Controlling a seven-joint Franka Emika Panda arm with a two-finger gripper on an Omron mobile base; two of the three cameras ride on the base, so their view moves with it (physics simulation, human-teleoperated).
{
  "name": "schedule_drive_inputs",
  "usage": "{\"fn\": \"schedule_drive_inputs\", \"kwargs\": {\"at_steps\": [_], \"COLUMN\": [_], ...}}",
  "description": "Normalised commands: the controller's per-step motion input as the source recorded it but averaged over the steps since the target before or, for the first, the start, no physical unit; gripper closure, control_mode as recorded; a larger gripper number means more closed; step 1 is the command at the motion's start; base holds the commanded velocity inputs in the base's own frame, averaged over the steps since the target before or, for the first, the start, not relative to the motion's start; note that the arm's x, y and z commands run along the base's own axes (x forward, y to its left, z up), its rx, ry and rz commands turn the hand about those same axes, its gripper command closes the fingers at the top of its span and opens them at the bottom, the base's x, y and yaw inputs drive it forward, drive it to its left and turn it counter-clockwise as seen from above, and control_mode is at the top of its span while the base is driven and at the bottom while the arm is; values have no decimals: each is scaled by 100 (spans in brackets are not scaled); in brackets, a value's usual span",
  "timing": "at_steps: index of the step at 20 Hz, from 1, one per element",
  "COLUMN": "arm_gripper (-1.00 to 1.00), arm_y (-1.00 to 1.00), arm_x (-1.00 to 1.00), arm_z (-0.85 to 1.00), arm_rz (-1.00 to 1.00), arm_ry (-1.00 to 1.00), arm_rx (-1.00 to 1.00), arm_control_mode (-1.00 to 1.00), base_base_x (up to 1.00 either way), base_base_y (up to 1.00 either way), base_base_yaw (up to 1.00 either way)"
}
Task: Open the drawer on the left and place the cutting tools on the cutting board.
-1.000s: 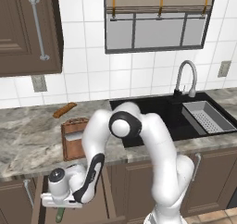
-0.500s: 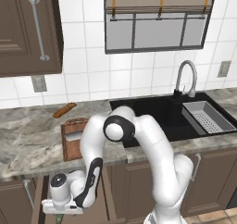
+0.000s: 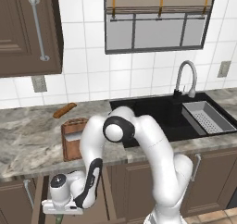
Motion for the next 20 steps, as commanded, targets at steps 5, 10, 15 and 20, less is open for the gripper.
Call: {"fn": "schedule_drive_inputs", "kwargs": {"at_steps": [5, 10, 15, 20], "arm_gripper": [100, 100, 100, 100], "arm_y": [8, 1, 0, 0], "arm_x": [-31, -48, -50, -52], "arm_z": [-32, -11, 1, 39], "arm_rz": [-5, -7, -7, -9], "arm_ry": [-6, -15, -17, -17], "arm_rx": [0, 0, 0, 0], "arm_control_mode": [-100, -100, -100, -100], "base_base_x": [0, 0, 0, 0], "base_base_y": [0, 0, 0, 0], "base_base_yaw": [0, 0, 0, 0]}}
